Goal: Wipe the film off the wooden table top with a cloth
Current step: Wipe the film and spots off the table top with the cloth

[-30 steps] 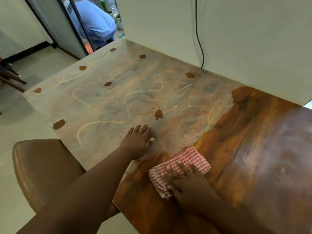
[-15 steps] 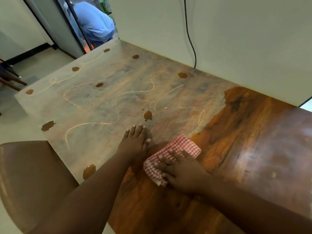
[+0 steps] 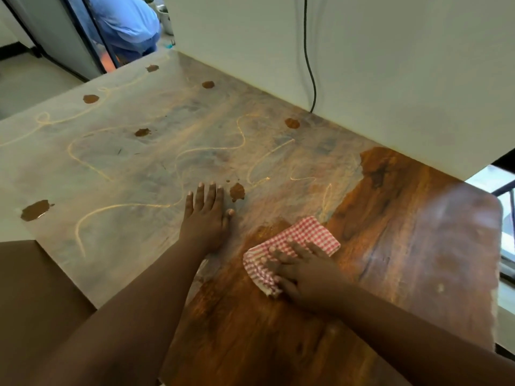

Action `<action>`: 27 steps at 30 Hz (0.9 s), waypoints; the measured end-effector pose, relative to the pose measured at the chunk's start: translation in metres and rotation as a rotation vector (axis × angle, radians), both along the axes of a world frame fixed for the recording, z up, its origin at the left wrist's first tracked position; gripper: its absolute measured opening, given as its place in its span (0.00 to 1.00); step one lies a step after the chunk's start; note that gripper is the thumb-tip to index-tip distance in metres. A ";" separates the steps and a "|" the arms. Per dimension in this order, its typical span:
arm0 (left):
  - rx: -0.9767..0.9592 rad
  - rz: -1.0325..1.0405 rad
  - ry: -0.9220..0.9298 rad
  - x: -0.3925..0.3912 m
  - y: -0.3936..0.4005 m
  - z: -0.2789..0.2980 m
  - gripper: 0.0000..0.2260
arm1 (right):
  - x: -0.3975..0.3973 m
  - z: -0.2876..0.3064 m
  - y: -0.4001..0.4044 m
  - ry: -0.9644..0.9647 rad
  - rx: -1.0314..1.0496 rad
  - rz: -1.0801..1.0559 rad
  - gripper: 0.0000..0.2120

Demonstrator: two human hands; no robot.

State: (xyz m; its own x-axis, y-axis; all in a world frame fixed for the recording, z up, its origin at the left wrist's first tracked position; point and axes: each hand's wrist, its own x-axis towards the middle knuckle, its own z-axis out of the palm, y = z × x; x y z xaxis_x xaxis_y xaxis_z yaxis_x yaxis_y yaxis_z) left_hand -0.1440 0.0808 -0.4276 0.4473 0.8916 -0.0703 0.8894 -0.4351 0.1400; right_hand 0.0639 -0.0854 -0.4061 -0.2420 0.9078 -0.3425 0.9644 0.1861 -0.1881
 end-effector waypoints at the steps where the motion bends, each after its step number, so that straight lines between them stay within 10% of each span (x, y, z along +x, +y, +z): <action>1: 0.001 0.002 -0.003 0.001 0.002 0.000 0.29 | 0.009 0.000 0.004 -0.022 0.010 -0.049 0.28; 22: -0.013 -0.150 -0.012 0.058 0.018 0.002 0.29 | 0.033 -0.006 0.087 -0.076 0.028 -0.405 0.26; 27: -0.005 -0.172 0.007 0.064 0.019 0.007 0.29 | 0.017 -0.014 0.054 -0.012 0.091 -0.194 0.26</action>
State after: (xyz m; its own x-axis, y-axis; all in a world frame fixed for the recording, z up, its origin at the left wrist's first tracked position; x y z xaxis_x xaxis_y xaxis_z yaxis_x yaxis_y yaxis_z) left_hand -0.0801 0.0998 -0.4211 0.5925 0.8017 -0.0783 0.8030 -0.5800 0.1372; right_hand 0.0808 -0.0318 -0.4203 -0.0555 0.9644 -0.2585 0.9859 0.0120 -0.1670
